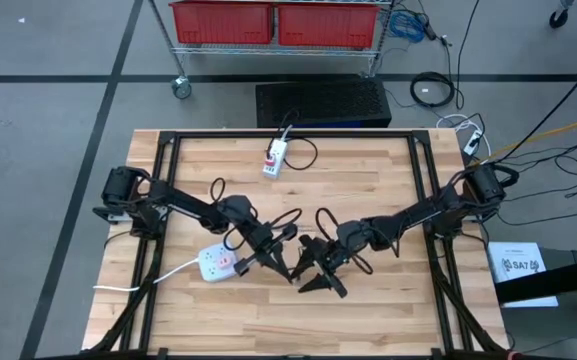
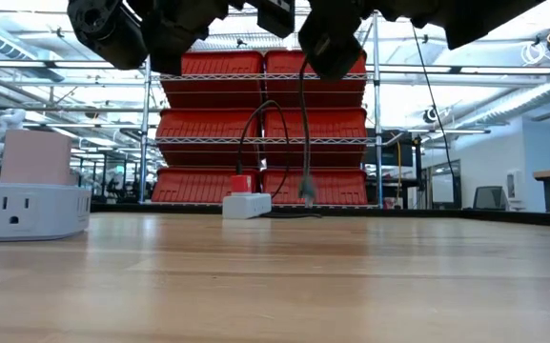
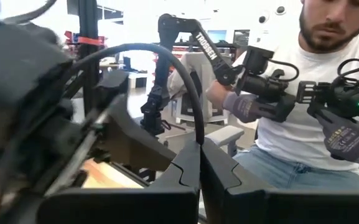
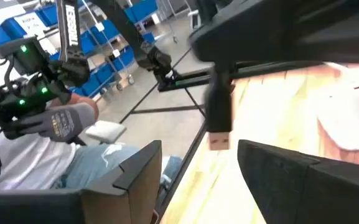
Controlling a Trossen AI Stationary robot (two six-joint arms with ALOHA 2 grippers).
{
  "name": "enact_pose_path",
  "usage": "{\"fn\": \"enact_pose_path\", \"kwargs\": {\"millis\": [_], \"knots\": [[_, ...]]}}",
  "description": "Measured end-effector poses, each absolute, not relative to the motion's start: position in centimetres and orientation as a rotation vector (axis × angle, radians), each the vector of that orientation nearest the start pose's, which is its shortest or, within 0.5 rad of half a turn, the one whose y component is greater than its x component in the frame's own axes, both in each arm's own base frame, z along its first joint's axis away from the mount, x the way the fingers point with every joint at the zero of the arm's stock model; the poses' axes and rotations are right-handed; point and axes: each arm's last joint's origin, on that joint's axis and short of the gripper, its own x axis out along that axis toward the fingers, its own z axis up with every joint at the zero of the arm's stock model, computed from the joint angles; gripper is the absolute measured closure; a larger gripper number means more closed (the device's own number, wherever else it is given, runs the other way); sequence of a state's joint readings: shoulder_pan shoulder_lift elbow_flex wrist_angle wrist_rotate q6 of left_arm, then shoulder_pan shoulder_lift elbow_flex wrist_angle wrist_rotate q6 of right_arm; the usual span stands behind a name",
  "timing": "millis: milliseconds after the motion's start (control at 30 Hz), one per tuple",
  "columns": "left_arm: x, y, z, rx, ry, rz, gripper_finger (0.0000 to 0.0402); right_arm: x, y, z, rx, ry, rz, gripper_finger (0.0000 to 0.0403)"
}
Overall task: Insert USB
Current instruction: Insert the black charger cable into the light pink charger adapter
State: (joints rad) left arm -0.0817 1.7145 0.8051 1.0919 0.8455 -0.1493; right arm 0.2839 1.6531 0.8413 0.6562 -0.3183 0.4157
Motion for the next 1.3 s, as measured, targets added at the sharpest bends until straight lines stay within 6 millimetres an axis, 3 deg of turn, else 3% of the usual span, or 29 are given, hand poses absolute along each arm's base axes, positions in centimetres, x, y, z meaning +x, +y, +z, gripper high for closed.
{"fn": "enact_pose_path", "kwargs": {"millis": [200, 433, 733, 867, 1033, 1300], "knots": [[34.0, -3.7, 22.1, -0.069, -0.080, -0.897, 0.0401, 32.9, 11.7, 21.8, 0.394, 0.248, 0.564, 0.0191], [34.2, -2.8, 21.5, -0.053, -0.030, -0.859, 0.0401, 33.3, 11.4, 23.1, 0.378, 0.155, 0.552, 0.0190], [34.1, -3.0, 21.3, -0.033, -0.030, -0.903, 0.0401, 34.2, 10.9, 23.9, 0.435, 0.244, 0.525, 0.0190], [33.9, -3.2, 21.5, -0.020, -0.048, -0.978, 0.0401, 33.9, 11.0, 24.0, 0.473, 0.291, 0.558, 0.0190], [33.7, -3.7, 22.1, 0.018, -0.111, -1.048, 0.0401, 33.1, 11.1, 23.8, 0.456, 0.380, 0.477, 0.0190], [33.8, -3.6, 22.0, 0.049, -0.125, -0.991, 0.0401, 33.9, 11.0, 23.8, 0.458, 0.270, 0.403, 0.0186]]}}
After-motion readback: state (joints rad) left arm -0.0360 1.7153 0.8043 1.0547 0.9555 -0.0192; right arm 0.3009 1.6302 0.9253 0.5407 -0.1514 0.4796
